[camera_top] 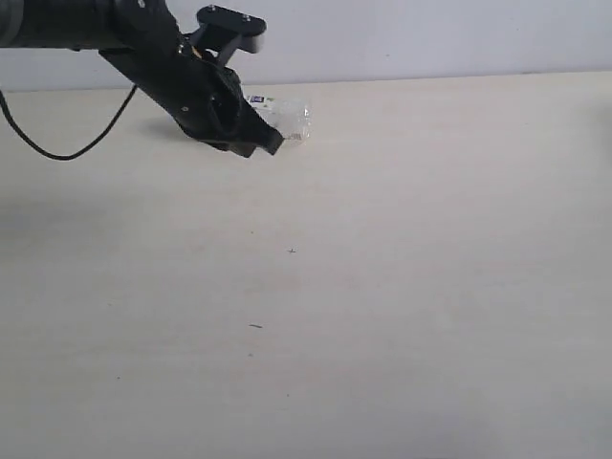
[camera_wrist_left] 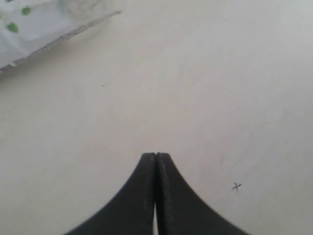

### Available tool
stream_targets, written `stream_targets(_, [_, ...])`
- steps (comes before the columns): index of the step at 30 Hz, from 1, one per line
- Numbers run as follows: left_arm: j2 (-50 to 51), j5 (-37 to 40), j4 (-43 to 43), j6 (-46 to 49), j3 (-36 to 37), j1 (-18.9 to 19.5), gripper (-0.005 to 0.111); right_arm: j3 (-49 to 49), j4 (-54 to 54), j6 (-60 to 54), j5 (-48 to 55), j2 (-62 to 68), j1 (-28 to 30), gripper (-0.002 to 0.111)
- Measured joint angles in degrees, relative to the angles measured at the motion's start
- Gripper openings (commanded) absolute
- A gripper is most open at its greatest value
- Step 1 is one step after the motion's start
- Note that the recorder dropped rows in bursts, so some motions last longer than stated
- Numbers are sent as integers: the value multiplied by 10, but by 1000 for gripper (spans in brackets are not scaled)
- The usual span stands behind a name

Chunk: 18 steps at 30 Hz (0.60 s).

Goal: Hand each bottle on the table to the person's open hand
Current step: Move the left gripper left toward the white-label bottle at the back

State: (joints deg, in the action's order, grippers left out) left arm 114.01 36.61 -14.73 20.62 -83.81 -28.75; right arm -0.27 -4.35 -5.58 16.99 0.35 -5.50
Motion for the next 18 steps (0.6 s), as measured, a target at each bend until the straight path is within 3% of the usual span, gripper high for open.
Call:
stream_targets(6, [-21,34,-57,37,12,46,0,0,0,0,0,0,0,0])
stream_targets(12, [-73,40,-137,121,65,88,0,0,0,0,0,0,0,0])
stream_targets(18, [-143,40,-175,137,113,138,0,0,0,0,0,0,0,0])
